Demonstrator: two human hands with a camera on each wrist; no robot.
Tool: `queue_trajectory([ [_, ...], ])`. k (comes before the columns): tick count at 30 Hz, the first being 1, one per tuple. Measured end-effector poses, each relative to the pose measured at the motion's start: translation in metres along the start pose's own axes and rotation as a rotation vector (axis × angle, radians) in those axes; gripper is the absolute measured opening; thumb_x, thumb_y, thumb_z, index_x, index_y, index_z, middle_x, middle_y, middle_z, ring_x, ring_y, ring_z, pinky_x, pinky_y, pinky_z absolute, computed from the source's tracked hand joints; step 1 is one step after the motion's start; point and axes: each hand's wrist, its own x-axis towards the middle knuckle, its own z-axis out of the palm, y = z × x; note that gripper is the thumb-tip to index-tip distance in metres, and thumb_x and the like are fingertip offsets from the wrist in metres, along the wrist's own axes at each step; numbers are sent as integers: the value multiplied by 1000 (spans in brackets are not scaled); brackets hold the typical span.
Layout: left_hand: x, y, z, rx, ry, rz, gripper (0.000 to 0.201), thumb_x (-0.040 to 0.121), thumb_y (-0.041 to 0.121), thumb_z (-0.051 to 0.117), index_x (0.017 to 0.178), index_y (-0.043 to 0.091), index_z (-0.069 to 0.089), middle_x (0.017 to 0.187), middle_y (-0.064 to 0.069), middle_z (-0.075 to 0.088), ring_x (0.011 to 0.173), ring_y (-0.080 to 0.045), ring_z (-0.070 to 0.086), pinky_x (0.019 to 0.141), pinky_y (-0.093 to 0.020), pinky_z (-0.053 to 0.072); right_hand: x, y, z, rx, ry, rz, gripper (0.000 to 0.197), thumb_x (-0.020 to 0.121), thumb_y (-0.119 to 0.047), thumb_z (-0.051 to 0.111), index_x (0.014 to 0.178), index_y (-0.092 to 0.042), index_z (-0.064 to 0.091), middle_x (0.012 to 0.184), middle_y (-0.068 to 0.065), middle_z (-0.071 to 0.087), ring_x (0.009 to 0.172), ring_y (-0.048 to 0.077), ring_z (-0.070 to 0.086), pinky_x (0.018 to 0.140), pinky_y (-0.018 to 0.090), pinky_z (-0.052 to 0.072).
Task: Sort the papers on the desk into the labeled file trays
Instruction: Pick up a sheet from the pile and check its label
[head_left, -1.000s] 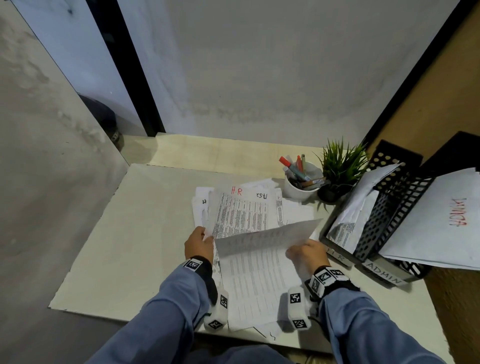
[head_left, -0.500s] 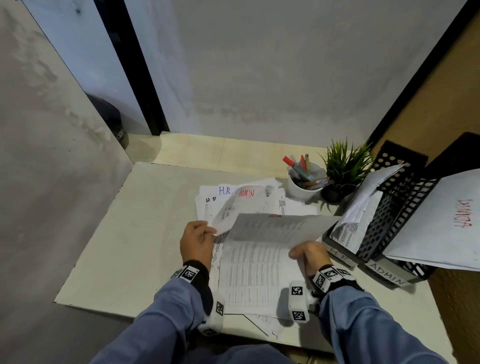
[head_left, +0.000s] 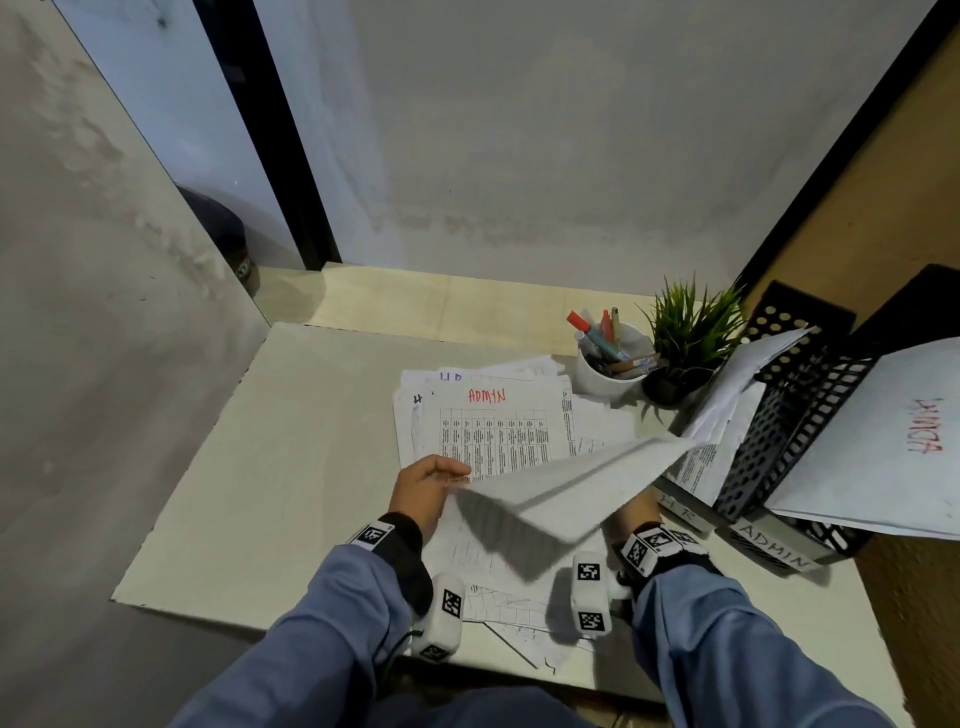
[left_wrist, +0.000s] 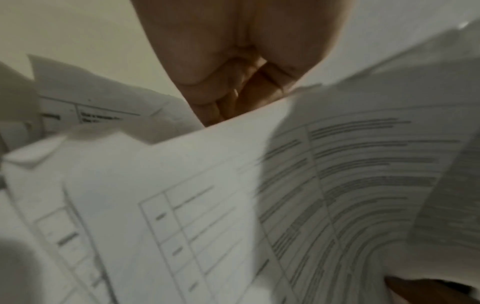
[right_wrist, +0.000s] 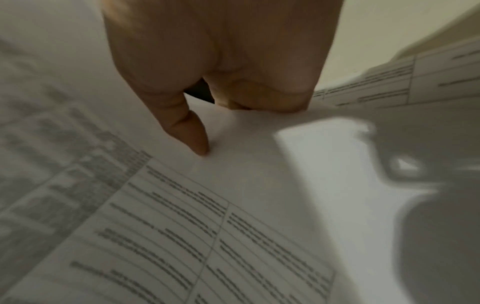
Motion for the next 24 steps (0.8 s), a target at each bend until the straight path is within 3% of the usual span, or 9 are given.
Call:
queue_trajectory([
  [2,-5,9,1,-2,-69,-63,35,78,-15,41,87,8,65,101,-17,66,60,-10,60,52,-20,41,8,-2,3,12,21,22,24,95,-9,44,115,1,53,118,14,56,106,26,55,72,21,45],
  [4,-8,13,2,-27,-183,-121,36,67,4,53,100,15,63,114,-14,62,86,-18,62,65,-28,46,-5,-11,-1,-13,-5,-25,13,91,-10,53,97,0,54,103,14,56,94,25,53,79,27,39],
  [6,-11,19,5,-50,-266,-124,54,59,32,71,111,20,61,118,-8,60,105,-25,58,87,-37,49,-9,-14,-1,33,-34,-91,10,85,0,56,95,0,60,99,15,64,91,28,59,84,33,47],
  [8,-17,30,12,20,-308,-19,55,70,43,75,118,23,56,116,4,62,109,-15,58,85,-23,51,-24,-26,-3,114,-86,-181,23,82,11,52,98,-1,63,95,17,68,89,31,64,82,36,54],
  [10,-23,43,23,146,-305,131,44,81,35,69,121,26,53,112,14,63,105,-3,59,74,-11,49,-36,-43,-5,151,-102,-314,27,81,14,49,97,-4,63,89,12,67,83,27,63,72,29,54],
  [14,-28,65,37,100,-57,364,29,85,15,67,114,14,60,99,8,68,89,-1,66,65,-9,52,-54,-74,-13,155,-63,-572,28,80,9,58,96,-13,66,96,9,69,90,25,64,82,38,54],
  [17,-27,73,41,121,17,449,21,87,15,64,107,15,62,95,7,68,87,-3,66,69,-13,51,-68,-79,-17,241,-44,-661,33,79,9,60,83,-23,65,87,0,68,81,15,63,72,28,53],
  [20,-26,56,40,165,0,373,19,86,15,65,104,16,61,93,8,66,87,-7,65,65,-11,51,-76,-66,-12,216,-55,-591,27,82,7,59,81,-20,61,80,-5,65,74,7,62,67,20,51],
  [24,-23,32,32,263,17,246,10,88,18,63,98,18,61,86,8,65,96,-22,66,71,-20,49,-67,-37,-4,68,-52,-392,7,84,1,59,83,-6,60,78,8,64,75,25,62,73,30,53],
])
